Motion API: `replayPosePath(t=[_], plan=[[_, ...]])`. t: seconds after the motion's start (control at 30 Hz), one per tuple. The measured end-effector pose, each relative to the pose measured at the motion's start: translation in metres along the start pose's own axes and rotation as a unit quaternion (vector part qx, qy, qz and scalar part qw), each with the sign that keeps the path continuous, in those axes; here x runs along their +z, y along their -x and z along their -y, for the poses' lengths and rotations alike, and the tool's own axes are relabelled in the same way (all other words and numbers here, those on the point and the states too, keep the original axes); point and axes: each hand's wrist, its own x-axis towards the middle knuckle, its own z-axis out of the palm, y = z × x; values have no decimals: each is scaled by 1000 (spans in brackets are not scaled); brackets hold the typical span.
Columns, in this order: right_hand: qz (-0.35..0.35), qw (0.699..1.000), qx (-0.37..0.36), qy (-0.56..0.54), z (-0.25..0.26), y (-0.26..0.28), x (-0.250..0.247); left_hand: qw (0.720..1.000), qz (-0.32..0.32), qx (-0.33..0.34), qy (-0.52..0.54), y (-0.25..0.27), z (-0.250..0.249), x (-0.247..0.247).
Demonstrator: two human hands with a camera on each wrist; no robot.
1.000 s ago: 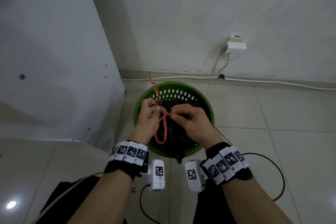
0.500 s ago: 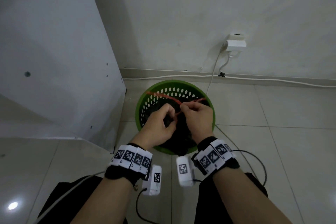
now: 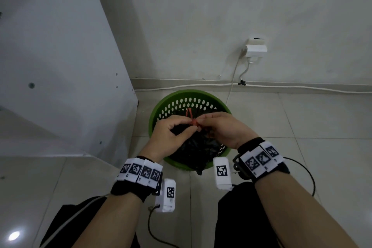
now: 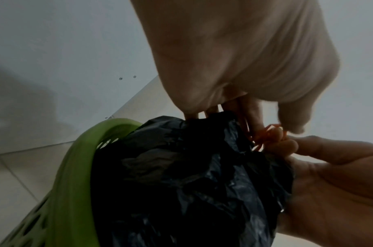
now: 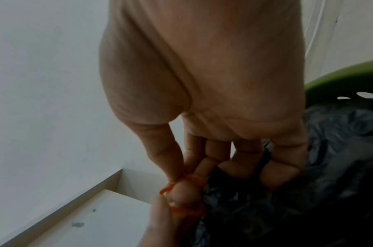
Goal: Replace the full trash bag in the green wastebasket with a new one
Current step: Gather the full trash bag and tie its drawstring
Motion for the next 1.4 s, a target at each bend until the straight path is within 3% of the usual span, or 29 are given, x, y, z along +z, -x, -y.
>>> replayPosePath(t=[0.1, 0.27, 0.37, 0.53, 0.63, 0.73, 0.87, 0.97, 1.07, 1.13, 1.2, 1.27, 1.33, 1.4], plan=[[-55, 998, -11, -10, -3, 0, 3, 1000, 0, 1, -28, -2, -3, -2], [-219, 972, -40, -72, -6, 0, 8, 996, 25, 7, -90, 4, -5, -16], [-262, 956, -53, -117, -8, -2, 11, 995, -3, 22, -102, 8, -3, -23], [-347, 920, -69, -170, -11, -11, -8, 991, 10, 47, -121, 20, 5, -36], [-390, 903, -59, -169, -23, -14, -28, 992, -10, 27, -125, 33, 21, -49], [-380, 915, -72, -114, -28, -12, -30, 990, -23, -22, -138, 40, 28, -52], [-355, 914, -169, 99, -20, -5, -21, 988, -40, -101, -111, 28, 23, -40], [-298, 903, -232, 205, -19, -4, -7, 985, 19, -160, -62, 14, 8, -16], [-229, 889, -275, 287, -28, -6, 6, 973, 103, -154, -136, 10, 2, 4], [-176, 857, -292, 386, -36, -8, 10, 965, 119, -161, -171, 9, 7, 10], [-129, 807, -286, 500, -44, -11, 12, 970, 78, -195, -125, 7, 12, 9], [-71, 780, -270, 560, -48, -16, 18, 966, -2, -256, -27, 3, 14, 6], [-31, 782, -251, 570, -55, -24, 23, 948, -79, -302, 64, -2, 16, 1], [-41, 798, -253, 545, -62, -35, 28, 926, -109, -330, 149, -4, 14, -4]])
